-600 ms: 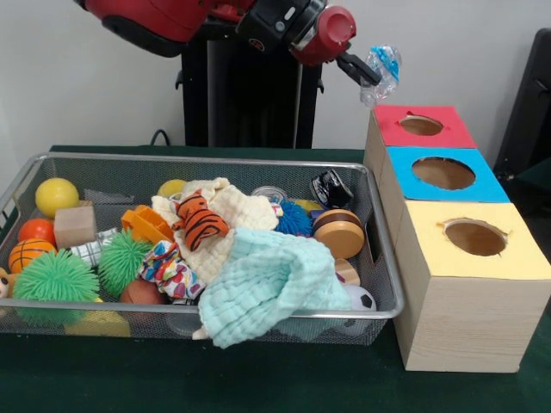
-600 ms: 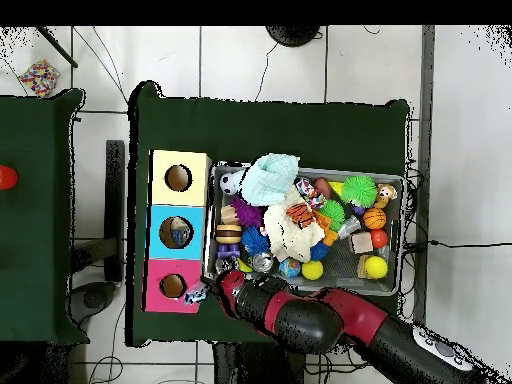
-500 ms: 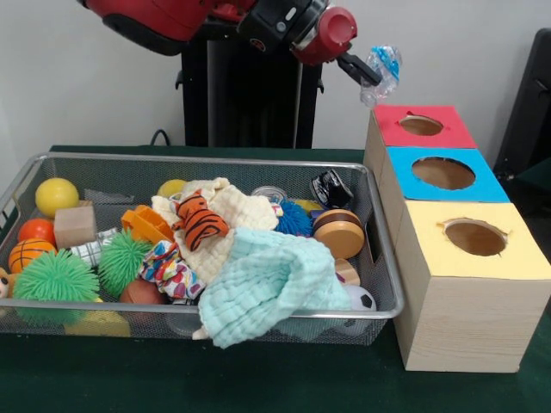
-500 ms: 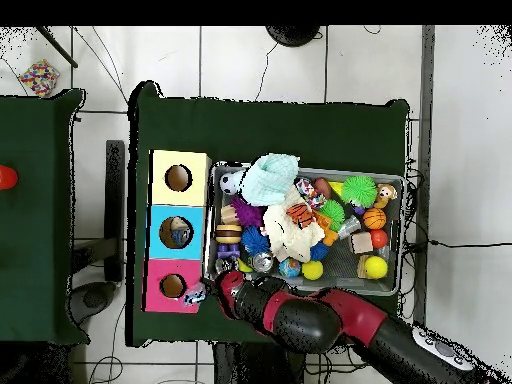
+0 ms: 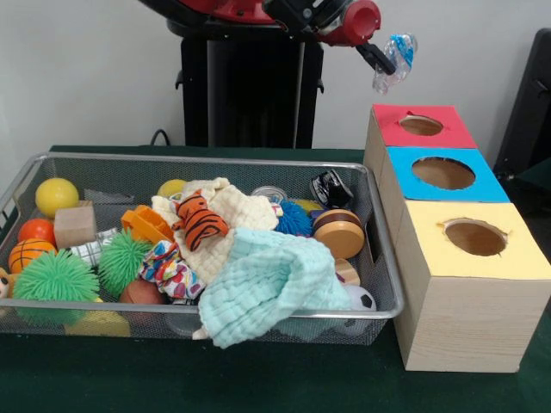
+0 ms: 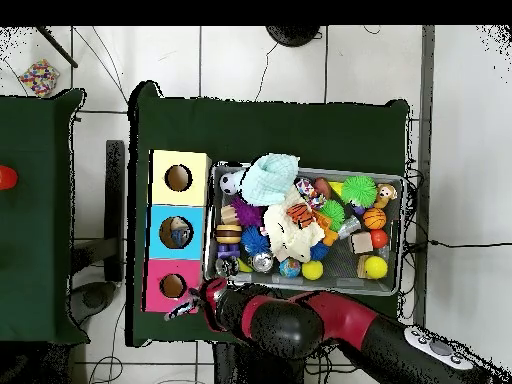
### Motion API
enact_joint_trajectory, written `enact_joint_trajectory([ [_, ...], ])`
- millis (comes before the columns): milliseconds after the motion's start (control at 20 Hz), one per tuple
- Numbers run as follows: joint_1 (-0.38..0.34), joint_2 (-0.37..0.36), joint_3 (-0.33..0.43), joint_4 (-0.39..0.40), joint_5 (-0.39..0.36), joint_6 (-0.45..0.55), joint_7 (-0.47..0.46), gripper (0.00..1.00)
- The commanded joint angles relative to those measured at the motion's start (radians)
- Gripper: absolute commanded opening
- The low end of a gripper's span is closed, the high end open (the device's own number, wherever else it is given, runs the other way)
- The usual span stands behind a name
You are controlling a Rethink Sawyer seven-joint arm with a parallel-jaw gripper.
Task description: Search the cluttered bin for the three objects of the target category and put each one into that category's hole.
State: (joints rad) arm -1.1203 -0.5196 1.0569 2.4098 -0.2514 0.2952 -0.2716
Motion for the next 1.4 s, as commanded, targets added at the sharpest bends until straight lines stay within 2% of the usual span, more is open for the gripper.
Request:
enact_joint_trajectory([
  [50, -0.015, -0.016, -0.006, -0.014, 0.071, 0.009, 0.339, 0.00],
  [150, -0.010, -0.018, -0.017, -0.005, 0.106, -0.007, 0.398, 0.00],
  [300, -0.007, -0.018, -0.018, -0.002, 0.120, -0.017, 0.417, 0.00],
  [650, 0.020, -0.026, -0.011, -0.033, 0.118, 0.001, 0.396, 0.00],
  [850, 0.014, 0.006, 0.043, -0.036, 0.107, -0.029, 0.381, 0.00],
  [1050, -0.054, 0.075, 0.139, 0.010, 0.071, -0.101, 0.355, 0.00],
  [1200, -0.077, 0.124, 0.151, 0.018, 0.046, -0.145, 0.350, 0.00],
  [1400, -0.068, 0.117, 0.171, 0.017, 0.043, -0.193, 0.379, 0.00],
])
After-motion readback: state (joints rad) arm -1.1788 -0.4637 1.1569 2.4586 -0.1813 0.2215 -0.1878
